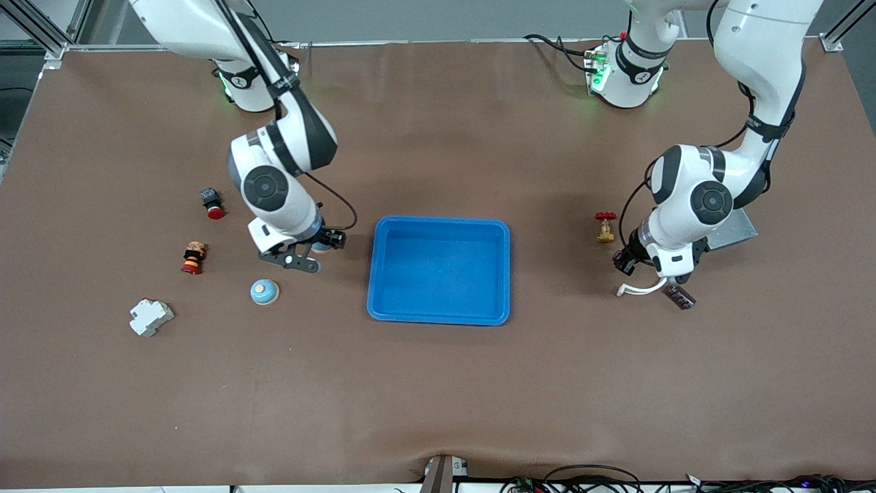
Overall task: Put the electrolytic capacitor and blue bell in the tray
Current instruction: 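Carry the blue bell and brown capacitor over the blue tray with both grippers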
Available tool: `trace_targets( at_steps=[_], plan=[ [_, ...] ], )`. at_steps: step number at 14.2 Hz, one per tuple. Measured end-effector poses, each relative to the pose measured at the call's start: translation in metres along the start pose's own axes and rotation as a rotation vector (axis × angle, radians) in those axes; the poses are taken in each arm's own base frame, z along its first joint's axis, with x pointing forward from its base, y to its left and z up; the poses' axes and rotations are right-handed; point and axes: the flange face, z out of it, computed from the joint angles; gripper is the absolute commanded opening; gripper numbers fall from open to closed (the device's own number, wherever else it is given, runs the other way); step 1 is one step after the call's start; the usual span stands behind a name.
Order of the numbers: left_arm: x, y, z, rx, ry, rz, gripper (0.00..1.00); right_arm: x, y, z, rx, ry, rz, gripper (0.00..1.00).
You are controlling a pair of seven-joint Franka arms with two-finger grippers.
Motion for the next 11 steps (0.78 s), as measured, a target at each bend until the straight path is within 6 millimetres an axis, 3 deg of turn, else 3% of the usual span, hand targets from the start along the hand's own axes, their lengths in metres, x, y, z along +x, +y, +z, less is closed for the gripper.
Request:
trace_targets(
  at_steps=[2,4,9,11],
  plan=[
    [-0.029,0.028,-0.020,-0.020,0.008,-0.041,0.00,-0.016,-0.028,-0.005,0.011,0.016,0.046,0.00],
    [-0.069,0.057,-0.026,-0.044,0.009,-0.089,0.00,-0.025,-0.053,-0.004,0.019,0.025,0.079,0.00],
    [-0.151,0.130,-0.016,-0.099,-0.020,-0.225,0.00,-0.033,-0.107,0.027,0.038,0.036,0.147,0.00],
    [-0.183,0.151,-0.011,-0.116,-0.033,-0.258,0.00,-0.034,-0.125,0.043,0.043,0.040,0.161,0.00]
  ],
)
